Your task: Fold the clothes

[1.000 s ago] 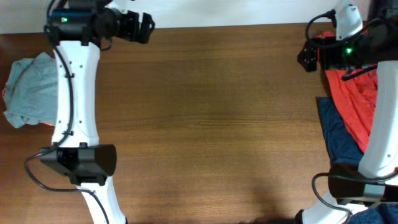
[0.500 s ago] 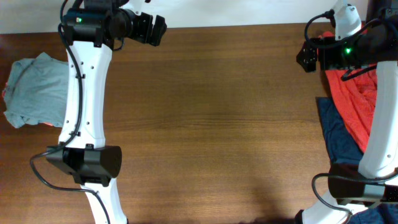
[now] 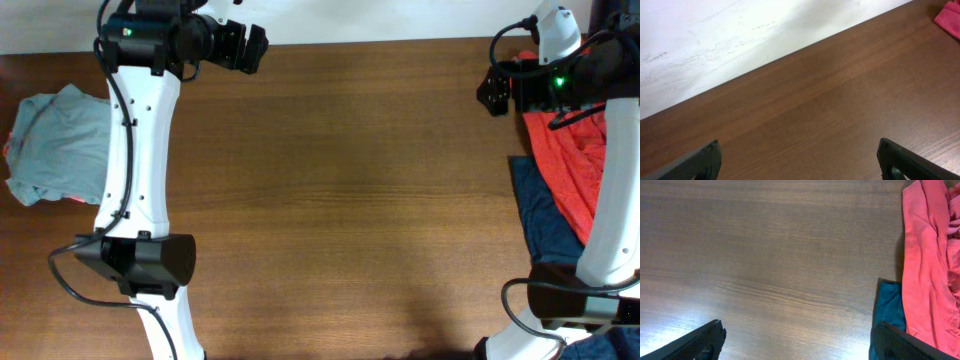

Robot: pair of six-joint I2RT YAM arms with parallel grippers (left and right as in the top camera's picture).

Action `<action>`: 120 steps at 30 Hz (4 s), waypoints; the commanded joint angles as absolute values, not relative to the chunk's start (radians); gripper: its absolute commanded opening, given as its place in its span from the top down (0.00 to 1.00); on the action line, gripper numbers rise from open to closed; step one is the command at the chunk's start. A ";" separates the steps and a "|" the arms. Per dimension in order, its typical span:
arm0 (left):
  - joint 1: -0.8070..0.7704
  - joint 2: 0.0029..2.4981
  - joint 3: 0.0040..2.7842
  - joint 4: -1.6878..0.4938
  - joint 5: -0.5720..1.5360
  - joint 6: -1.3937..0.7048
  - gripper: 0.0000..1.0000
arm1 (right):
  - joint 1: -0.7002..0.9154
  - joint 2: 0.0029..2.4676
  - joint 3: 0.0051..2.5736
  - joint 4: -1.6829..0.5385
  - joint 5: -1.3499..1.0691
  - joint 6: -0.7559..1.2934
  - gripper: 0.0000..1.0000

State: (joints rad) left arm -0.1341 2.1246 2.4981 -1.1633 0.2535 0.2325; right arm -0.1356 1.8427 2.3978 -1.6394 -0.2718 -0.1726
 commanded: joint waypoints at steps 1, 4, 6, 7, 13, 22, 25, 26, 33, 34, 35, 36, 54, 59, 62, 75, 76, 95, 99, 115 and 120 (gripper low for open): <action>-0.133 2.119 2.501 -1.165 0.246 0.249 0.01 | -0.131 1.820 2.416 -1.642 -0.277 -0.183 0.01; -0.133 2.119 2.501 -1.165 0.246 0.249 0.01 | -0.131 1.820 2.416 -1.642 -0.277 -0.183 0.01; -0.133 2.119 2.501 -1.165 0.246 0.249 0.01 | -0.131 1.820 2.416 -1.642 -0.277 -0.183 0.01; -0.133 2.119 2.501 -1.165 0.246 0.249 0.01 | -0.131 1.820 2.416 -1.642 -0.277 -0.183 0.01; -0.133 2.119 2.501 -1.165 0.246 0.249 0.01 | -0.131 1.820 2.416 -1.642 -0.277 -0.183 0.01; -0.133 2.119 2.501 -1.165 0.246 0.249 0.01 | -0.130 1.774 2.416 -1.643 -0.277 -0.183 0.01; -0.133 2.119 2.501 -1.165 0.246 0.249 0.01 | -0.129 1.706 2.406 -1.628 -0.276 -0.183 0.01; -0.133 2.119 2.501 -1.165 0.246 0.249 0.01 | -0.129 1.672 2.392 -1.604 -0.277 -0.183 0.01; -0.133 2.119 2.501 -1.165 0.246 0.249 0.01 | -0.129 1.313 1.972 -1.143 -0.252 -0.183 0.01; -0.133 2.119 2.501 -1.165 0.246 0.249 0.01 | -0.129 1.237 1.855 -1.024 -0.252 -0.183 0.01; -0.133 2.119 2.501 -1.165 0.246 0.249 0.01 | -0.129 1.192 1.784 -0.956 -0.253 -0.183 0.01; -0.133 2.119 2.501 -1.165 0.246 0.249 0.01 | -0.129 1.116 1.663 -0.844 -0.255 -0.183 0.01; -0.133 2.119 2.501 -1.165 0.246 0.249 0.01 | -0.131 0.219 0.206 0.041 -0.251 -0.183 0.01; -0.133 2.119 2.501 -1.165 0.246 0.249 0.01 | -0.131 0.133 0.098 0.042 -0.251 -0.183 0.01; -0.133 2.119 2.501 -1.165 0.246 0.249 0.01 | -0.131 0.084 0.043 0.042 -0.251 -0.183 0.01; -0.133 2.119 2.501 -1.165 0.246 0.249 0.01 | -0.131 0.004 0.006 -0.056 -0.258 -0.183 0.01; -0.133 2.119 2.501 -1.165 0.246 0.249 0.01 | -0.131 0.004 0.006 -0.056 -0.258 -0.183 0.01; -0.133 2.119 2.501 -1.165 0.246 0.249 0.01 | -0.131 0.004 0.006 -0.056 -0.258 -0.183 0.01; -0.133 2.119 2.501 -1.156 0.242 0.249 0.01 | -0.131 0.004 0.006 -0.056 -0.258 -0.183 0.01; -0.107 1.901 2.333 -0.954 0.239 0.214 0.01 | -0.131 0.004 0.006 -0.056 -0.258 -0.183 0.01; -0.076 1.595 1.817 -0.619 0.233 0.215 0.01 | -0.131 0.004 0.006 -0.056 -0.258 -0.183 0.01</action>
State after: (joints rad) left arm -0.0971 1.7775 2.0731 -0.7319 0.2424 0.2195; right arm -0.1356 0.0147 0.0124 -0.0521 -0.2562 -0.1871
